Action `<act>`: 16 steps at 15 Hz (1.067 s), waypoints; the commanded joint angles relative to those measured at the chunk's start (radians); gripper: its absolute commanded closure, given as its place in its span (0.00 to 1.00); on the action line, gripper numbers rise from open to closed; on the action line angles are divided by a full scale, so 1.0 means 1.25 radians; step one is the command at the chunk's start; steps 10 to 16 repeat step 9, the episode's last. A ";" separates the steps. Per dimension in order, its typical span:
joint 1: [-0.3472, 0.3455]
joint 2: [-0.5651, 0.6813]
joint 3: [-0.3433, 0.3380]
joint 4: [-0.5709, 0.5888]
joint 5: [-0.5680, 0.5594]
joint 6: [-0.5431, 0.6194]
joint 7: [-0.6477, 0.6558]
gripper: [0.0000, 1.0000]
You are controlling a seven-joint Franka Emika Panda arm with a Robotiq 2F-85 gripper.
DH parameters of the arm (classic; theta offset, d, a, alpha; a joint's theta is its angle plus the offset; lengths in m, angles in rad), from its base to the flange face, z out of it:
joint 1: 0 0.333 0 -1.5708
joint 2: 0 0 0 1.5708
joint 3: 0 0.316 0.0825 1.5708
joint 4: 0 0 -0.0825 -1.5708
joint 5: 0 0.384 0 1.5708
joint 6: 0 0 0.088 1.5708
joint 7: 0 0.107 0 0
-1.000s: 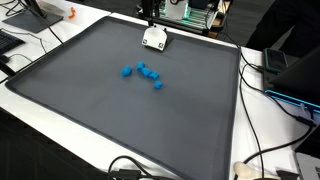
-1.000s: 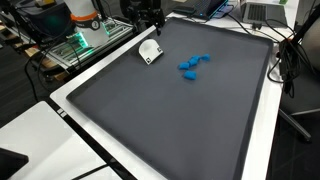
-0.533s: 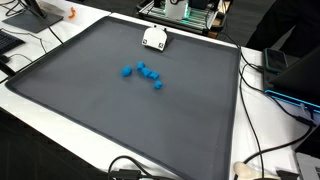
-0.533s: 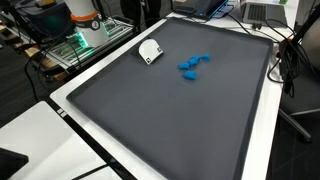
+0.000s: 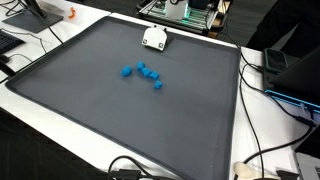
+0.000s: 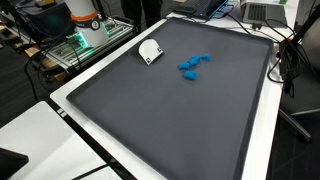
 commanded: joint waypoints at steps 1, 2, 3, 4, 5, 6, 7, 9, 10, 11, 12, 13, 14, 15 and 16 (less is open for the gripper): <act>0.009 0.058 0.002 0.062 -0.036 -0.026 -0.110 0.00; 0.011 0.069 0.002 0.074 -0.042 -0.027 -0.137 0.00; 0.011 0.082 0.002 0.085 -0.046 -0.024 -0.160 0.00; 0.013 0.096 0.001 0.096 -0.045 -0.022 -0.186 0.00; 0.010 0.065 0.000 0.067 -0.022 -0.006 -0.151 0.00; 0.011 0.077 -0.001 0.077 -0.023 -0.006 -0.169 0.00; 0.012 0.086 -0.002 0.085 -0.024 -0.006 -0.177 0.00; 0.013 0.094 -0.003 0.091 -0.024 -0.006 -0.183 0.00; 0.013 0.094 -0.003 0.091 -0.024 -0.006 -0.183 0.00; 0.013 0.094 -0.003 0.091 -0.024 -0.006 -0.183 0.00; 0.013 0.094 -0.003 0.091 -0.024 -0.006 -0.183 0.00; 0.013 0.094 -0.003 0.091 -0.024 -0.006 -0.183 0.00; 0.013 0.094 -0.003 0.091 -0.024 -0.006 -0.183 0.00; 0.013 0.094 -0.003 0.091 -0.024 -0.006 -0.183 0.00; 0.013 0.094 -0.003 0.091 -0.024 -0.006 -0.183 0.00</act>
